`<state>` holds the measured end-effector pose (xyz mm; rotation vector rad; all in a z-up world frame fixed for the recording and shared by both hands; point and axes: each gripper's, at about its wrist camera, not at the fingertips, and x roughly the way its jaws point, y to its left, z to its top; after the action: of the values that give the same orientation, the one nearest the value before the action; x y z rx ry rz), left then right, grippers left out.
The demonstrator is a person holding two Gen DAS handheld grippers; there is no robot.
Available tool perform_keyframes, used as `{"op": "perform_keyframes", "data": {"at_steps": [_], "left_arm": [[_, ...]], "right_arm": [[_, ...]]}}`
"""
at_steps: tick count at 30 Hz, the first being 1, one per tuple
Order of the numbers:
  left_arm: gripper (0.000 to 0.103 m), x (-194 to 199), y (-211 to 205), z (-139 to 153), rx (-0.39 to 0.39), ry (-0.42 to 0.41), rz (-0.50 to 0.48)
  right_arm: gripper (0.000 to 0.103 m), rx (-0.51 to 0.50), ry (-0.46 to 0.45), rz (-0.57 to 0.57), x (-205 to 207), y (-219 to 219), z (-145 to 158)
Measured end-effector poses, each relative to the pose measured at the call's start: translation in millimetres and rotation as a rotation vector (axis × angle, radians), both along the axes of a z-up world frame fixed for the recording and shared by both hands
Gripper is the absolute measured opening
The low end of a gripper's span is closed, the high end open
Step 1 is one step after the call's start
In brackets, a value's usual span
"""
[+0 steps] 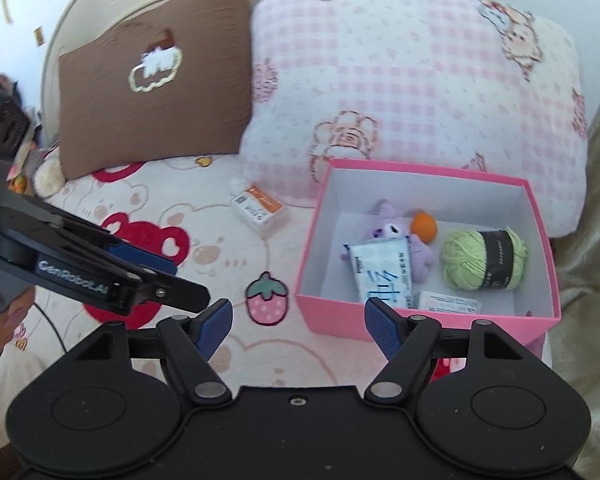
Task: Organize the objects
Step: 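Withdraw the left tool toward the clear box with orange label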
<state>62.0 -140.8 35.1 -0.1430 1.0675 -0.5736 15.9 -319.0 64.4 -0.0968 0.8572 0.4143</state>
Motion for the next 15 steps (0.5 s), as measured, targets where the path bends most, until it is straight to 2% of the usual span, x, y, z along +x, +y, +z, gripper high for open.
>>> {"op": "perform_keyframes", "data": {"at_steps": [6,8,11,15], "left_arm": [[0.059,-7,19,3,-0.012,0.010,-0.008],[0.062,-8,25,4,0.002,0.004,-0.014],[0.063,-6,36,3,0.038,-0.005,-0.002],[0.063,3,58,5,0.030,0.017,0.005]], "right_arm": [[0.077,-0.029,0.018,0.047,-7,16,1],[0.078,-0.063,0.023,0.088,-9,23,-2],[0.078,-0.081,0.034,0.119,-9,31,-3],[0.083,-0.079,0.026,0.156,-8,44,-2]]}}
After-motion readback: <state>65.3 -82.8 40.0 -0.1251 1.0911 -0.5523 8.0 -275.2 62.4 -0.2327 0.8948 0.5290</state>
